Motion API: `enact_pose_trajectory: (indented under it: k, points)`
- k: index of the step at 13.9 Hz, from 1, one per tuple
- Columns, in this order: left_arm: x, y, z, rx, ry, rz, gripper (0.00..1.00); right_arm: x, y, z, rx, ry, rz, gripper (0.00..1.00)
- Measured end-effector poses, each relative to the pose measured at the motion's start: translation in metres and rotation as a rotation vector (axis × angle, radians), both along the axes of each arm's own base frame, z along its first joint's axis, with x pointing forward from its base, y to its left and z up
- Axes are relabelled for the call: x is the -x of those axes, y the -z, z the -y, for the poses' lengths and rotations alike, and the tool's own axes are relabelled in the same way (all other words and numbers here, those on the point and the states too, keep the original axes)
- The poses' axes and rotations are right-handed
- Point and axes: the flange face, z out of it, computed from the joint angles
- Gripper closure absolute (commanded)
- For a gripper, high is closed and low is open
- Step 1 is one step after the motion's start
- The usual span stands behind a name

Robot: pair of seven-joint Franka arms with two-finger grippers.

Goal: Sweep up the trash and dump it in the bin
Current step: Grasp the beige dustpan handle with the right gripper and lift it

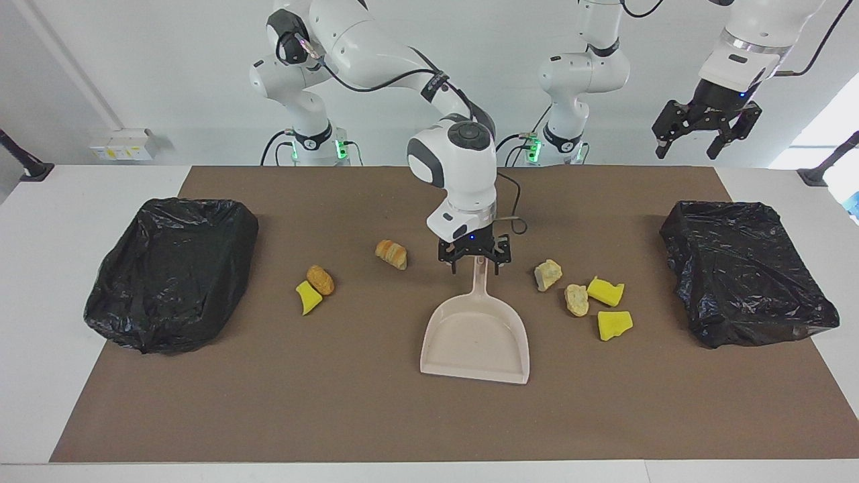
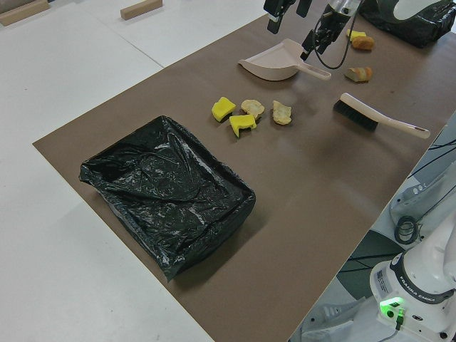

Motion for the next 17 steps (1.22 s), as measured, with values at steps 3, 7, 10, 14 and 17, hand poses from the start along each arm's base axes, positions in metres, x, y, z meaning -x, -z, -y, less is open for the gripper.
enact_pose_trajectory:
  k: [3, 7, 10, 14, 17]
  points:
    - [0.000, 0.000, 0.000, 0.000, 0.000, 0.000, 0.00, 0.007, 0.019, -0.015, 0.033, -0.037, 0.000, 0.15]
    - [0.000, 0.000, 0.000, 0.000, 0.000, 0.000, 0.00, 0.016, 0.026, -0.024, 0.062, -0.064, -0.005, 0.33]
    - [0.000, 0.000, 0.000, 0.000, 0.000, 0.000, 0.00, 0.017, 0.027, -0.023, 0.074, -0.063, -0.015, 0.36]
    - [0.000, 0.000, 0.000, 0.000, 0.000, 0.000, 0.00, 0.017, 0.028, -0.022, 0.079, -0.062, -0.020, 0.48]
    - [0.000, 0.000, 0.000, 0.000, 0.000, 0.000, 0.00, 0.017, 0.028, -0.022, 0.080, -0.062, -0.021, 0.77]
